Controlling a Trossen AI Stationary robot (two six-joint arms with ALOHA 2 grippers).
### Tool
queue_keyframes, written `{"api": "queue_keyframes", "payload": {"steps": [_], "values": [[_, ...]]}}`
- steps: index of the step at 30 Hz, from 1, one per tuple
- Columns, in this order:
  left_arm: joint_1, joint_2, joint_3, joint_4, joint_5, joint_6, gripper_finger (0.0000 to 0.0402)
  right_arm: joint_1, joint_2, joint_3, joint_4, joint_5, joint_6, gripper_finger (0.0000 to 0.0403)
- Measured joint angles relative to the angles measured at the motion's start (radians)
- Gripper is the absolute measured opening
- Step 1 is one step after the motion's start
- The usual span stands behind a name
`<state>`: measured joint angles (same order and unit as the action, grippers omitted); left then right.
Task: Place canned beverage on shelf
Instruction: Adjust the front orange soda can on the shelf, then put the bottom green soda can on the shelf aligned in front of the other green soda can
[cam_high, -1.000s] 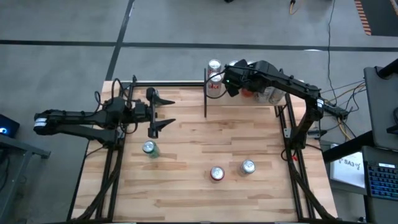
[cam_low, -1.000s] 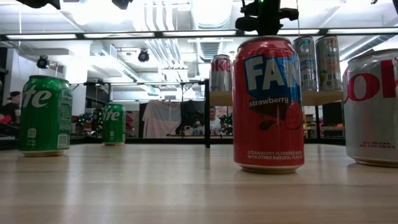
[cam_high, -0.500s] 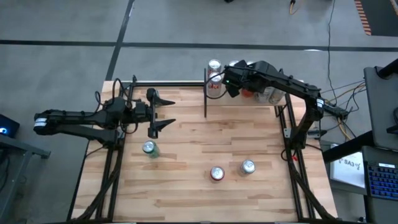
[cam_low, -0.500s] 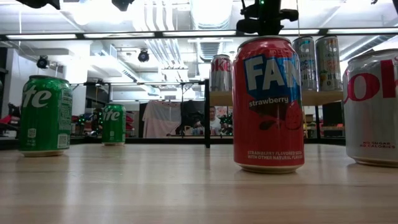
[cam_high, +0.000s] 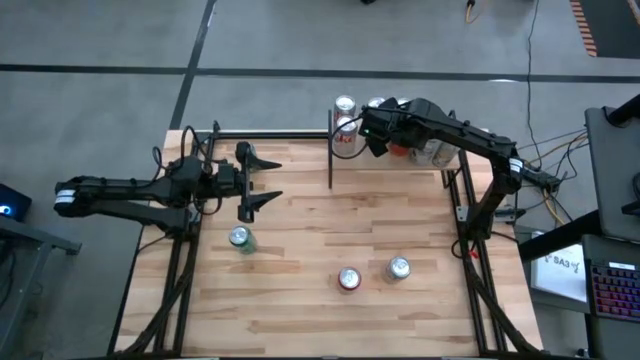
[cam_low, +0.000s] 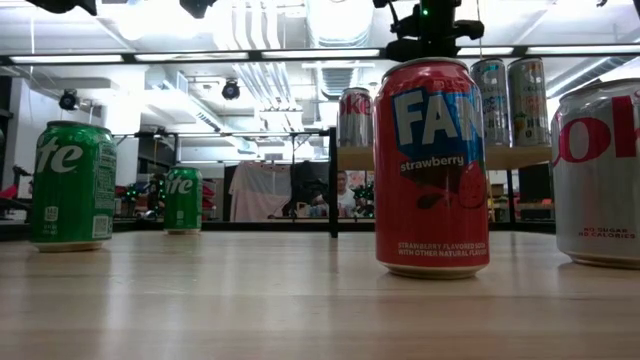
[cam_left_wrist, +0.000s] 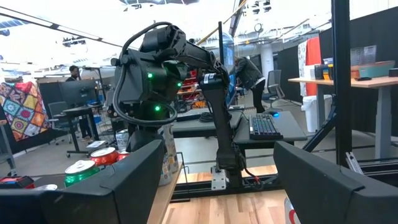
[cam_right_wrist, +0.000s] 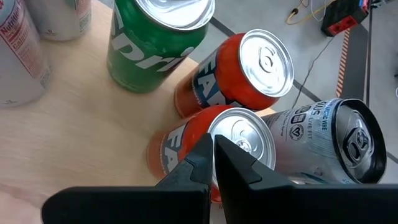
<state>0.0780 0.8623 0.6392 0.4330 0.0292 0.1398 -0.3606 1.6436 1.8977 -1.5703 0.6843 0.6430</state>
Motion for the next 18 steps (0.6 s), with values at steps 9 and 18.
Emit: {"api": "queue_keyframes", "payload": {"steps": [9,18], "values": [[0.0,0.0,0.0,0.0,0.0,0.002,0.0291,0.001,-0.007,0.0,-0.001,-0.053,0.007,0.0009],[0.0,0.0,0.0,0.0,0.0,0.008,0.0291,0.007,-0.063,0.012,-0.002,-0.029,0.021,0.0009]]}}
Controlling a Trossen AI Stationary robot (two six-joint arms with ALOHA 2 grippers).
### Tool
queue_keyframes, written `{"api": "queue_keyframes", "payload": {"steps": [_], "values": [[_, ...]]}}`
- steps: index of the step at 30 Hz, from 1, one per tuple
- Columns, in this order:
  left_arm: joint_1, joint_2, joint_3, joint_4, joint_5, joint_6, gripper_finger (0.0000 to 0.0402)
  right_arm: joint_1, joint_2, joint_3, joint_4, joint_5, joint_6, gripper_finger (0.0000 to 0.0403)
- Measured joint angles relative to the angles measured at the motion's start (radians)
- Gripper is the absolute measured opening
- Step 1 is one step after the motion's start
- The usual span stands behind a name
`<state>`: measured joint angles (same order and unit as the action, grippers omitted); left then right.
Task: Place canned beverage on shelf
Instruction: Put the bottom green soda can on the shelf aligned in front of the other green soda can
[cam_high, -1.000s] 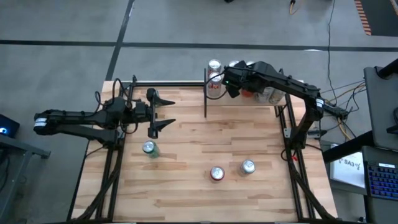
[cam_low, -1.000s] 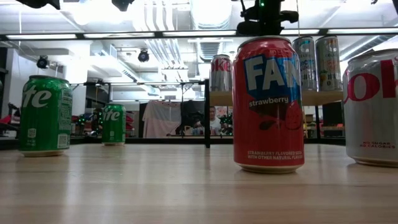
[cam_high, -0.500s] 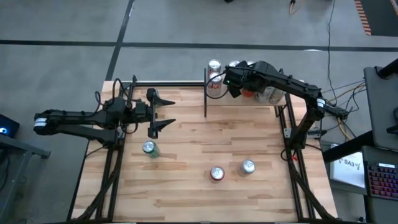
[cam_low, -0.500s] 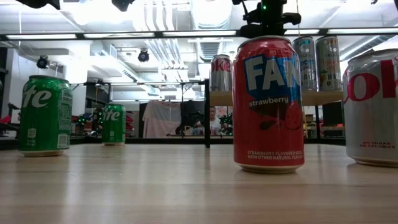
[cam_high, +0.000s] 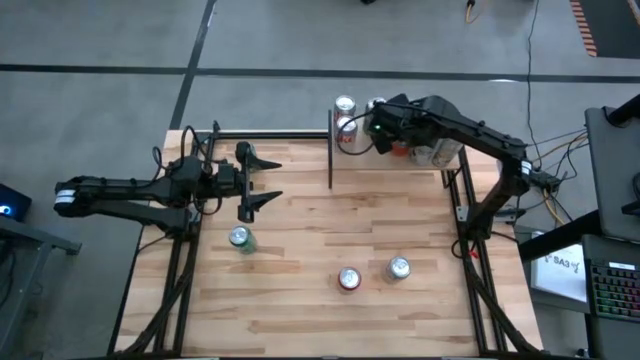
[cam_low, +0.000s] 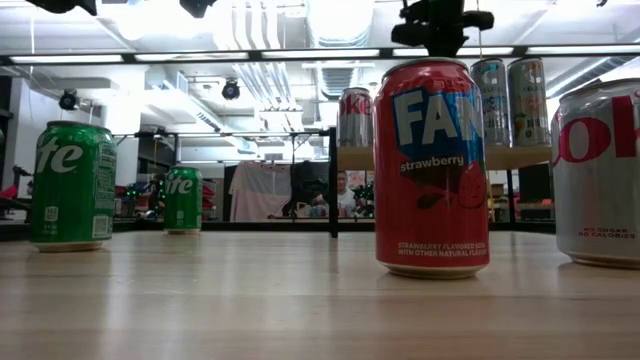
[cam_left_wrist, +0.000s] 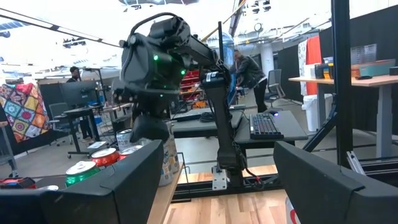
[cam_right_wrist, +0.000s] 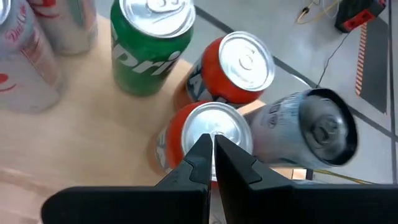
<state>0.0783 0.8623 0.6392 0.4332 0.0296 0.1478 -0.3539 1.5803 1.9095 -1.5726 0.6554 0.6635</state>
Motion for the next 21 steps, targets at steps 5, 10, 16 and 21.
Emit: {"api": "queue_keyframes", "payload": {"steps": [5,10,16,21], "values": [[0.0,0.0,0.0,0.0,0.0,0.0,0.0291,0.046,-0.051,0.0,0.007,0.036,-0.013,0.0009],[0.0,0.003,0.0,0.0,0.0,0.0,0.0291,0.164,-0.092,-0.001,0.013,0.111,-0.029,0.0009],[0.0,0.026,0.0,0.0,0.001,0.0,0.0291,0.36,-0.113,-0.036,0.049,0.185,-0.037,0.0009],[0.0,0.049,0.0,0.0,0.001,-0.016,0.0291,0.511,-0.155,-0.144,0.149,0.19,-0.118,0.0009]]}}
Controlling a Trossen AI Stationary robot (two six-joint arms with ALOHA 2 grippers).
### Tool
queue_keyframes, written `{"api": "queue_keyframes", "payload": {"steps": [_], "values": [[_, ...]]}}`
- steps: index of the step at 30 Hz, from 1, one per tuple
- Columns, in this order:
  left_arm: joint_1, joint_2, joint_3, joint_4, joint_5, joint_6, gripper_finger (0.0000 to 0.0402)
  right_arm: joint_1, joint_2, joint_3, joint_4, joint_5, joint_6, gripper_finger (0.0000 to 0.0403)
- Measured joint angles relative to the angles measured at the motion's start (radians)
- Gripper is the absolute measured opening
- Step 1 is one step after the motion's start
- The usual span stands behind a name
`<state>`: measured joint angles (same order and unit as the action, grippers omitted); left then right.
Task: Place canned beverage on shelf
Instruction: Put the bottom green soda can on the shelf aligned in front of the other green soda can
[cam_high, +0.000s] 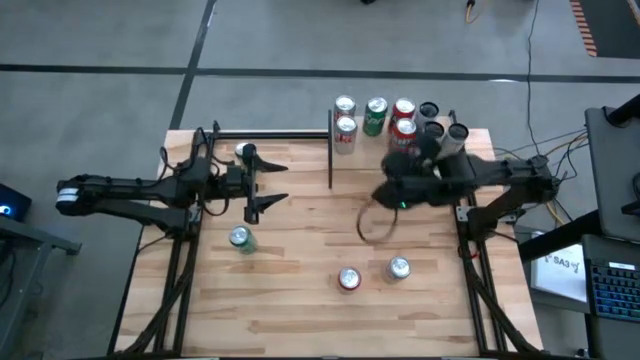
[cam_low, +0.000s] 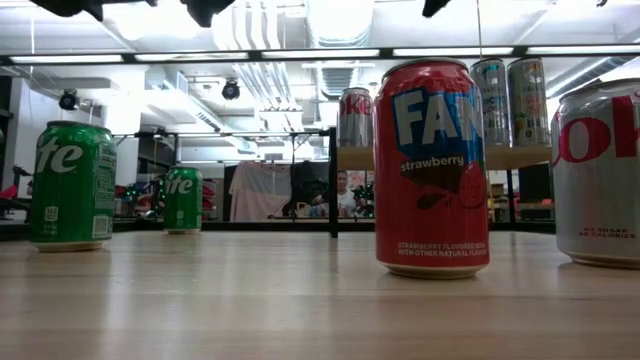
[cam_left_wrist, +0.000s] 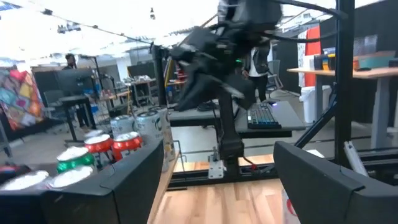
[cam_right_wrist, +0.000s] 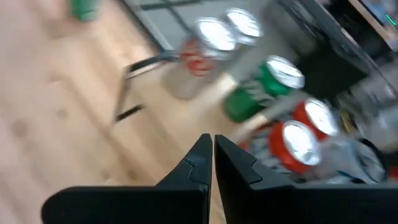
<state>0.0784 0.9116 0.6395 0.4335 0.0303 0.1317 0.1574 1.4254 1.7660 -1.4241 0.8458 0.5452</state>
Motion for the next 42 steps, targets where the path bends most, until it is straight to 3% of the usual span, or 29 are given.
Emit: {"api": "queue_keyframes", "payload": {"steps": [5,12,18,24,29,34,42], "values": [[-0.001,0.019,0.0,0.0,0.006,-0.096,0.0291,0.105,-0.089,-0.174,0.247,-0.049,-0.157,0.0009],[-0.008,0.052,0.0,0.086,0.015,-0.173,0.0291,0.116,-0.258,-0.484,0.789,-0.337,-0.455,0.0009],[-0.012,0.045,0.019,0.041,0.015,-0.258,0.0291,0.108,-0.413,-0.71,1.007,-0.383,-0.515,0.0009],[-0.012,0.028,0.156,-0.299,-0.016,-0.302,0.0291,0.106,-0.536,-0.851,1.111,-0.385,-0.539,0.0009],[-0.012,0.045,0.298,-0.706,-0.12,-0.34,0.0291,0.106,-0.589,-0.879,1.12,-0.383,-0.525,0.0009],[-0.015,0.1,0.437,-1.095,-0.122,-0.38,0.0291,0.106,-0.598,-0.886,1.117,-0.387,-0.486,0.0009],[-0.083,0.175,0.514,-1.335,-0.1,-0.389,0.0291,0.107,-0.55,-0.888,1.115,-0.463,-0.44,0.0009]]}}
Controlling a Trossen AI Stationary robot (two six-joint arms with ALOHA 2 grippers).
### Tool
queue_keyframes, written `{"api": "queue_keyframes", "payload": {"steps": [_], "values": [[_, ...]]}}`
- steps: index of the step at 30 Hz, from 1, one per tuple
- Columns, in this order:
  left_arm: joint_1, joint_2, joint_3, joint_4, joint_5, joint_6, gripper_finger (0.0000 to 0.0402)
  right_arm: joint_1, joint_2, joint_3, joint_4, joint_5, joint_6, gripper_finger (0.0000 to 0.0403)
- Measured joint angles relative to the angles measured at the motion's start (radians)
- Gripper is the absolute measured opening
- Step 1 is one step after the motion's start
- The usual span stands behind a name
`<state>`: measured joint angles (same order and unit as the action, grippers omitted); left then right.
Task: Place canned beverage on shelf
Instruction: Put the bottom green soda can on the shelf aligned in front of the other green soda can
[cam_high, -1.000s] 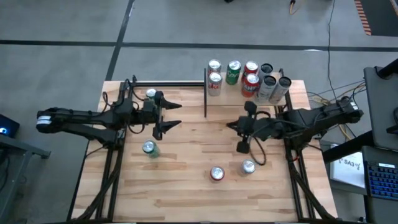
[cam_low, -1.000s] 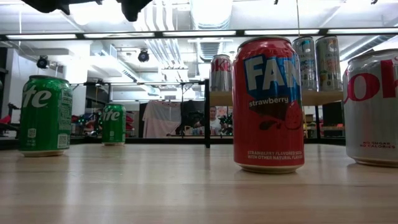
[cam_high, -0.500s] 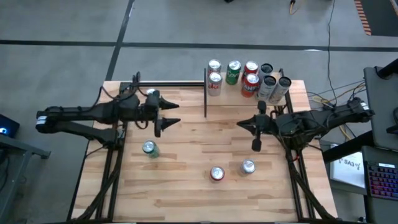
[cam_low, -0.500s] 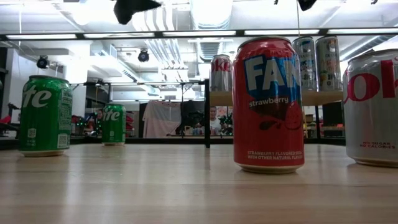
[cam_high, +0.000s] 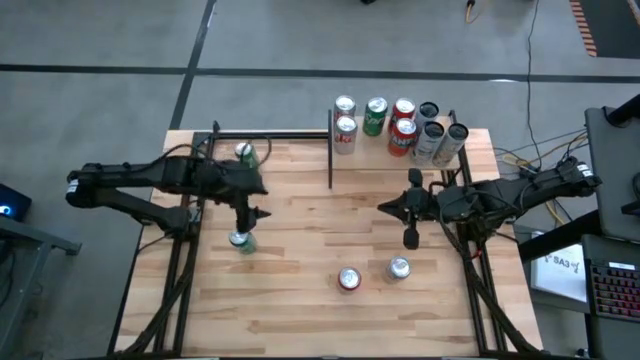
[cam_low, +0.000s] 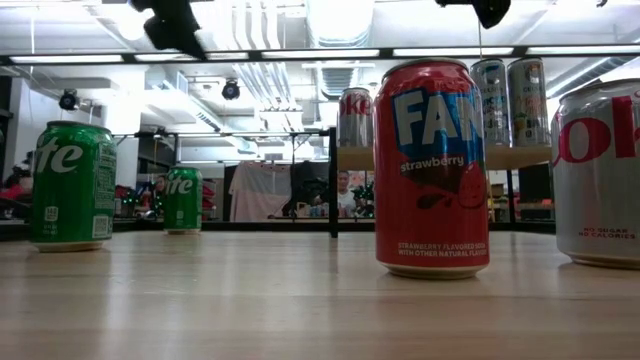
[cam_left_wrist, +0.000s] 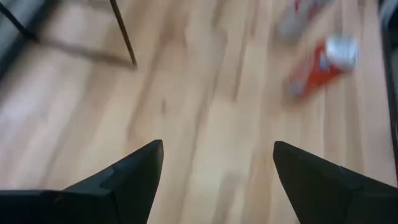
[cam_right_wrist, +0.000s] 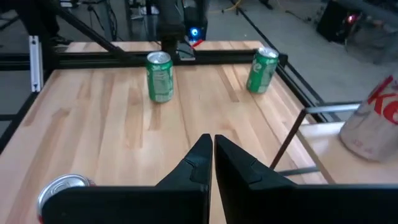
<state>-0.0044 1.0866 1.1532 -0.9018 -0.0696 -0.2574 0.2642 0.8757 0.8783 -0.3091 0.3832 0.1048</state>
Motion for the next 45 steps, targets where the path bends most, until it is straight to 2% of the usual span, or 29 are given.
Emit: {"api": "queue_keyframes", "payload": {"steps": [4,10,13,17,27,45], "values": [[-0.061,0.019,0.005,-0.179,0.036,-0.066,0.0291,0.0,0.031,0.0,-0.002,0.001,0.017,0.0009],[-0.159,0.029,0.005,-0.302,0.03,-0.197,0.0291,0.0,0.071,0.0,0.001,0.001,0.001,0.0009],[-0.188,0.028,0.007,-0.312,-0.016,-0.223,0.0291,-0.001,0.083,0.0,0.001,0.006,0.001,0.0009],[-0.214,0.029,-0.003,-0.323,-0.027,-0.252,0.0302,0.0,0.09,0.0,0.004,0.008,0.007,0.0009],[-0.298,0.088,-0.038,-0.365,-0.078,-0.287,0.0384,0.0,0.082,0.0,0.005,0.009,0.007,0.0009],[-0.311,0.189,-0.115,-0.352,-0.105,-0.331,0.0386,0.0,0.09,0.0,0.004,0.009,0.003,0.0009]]}}
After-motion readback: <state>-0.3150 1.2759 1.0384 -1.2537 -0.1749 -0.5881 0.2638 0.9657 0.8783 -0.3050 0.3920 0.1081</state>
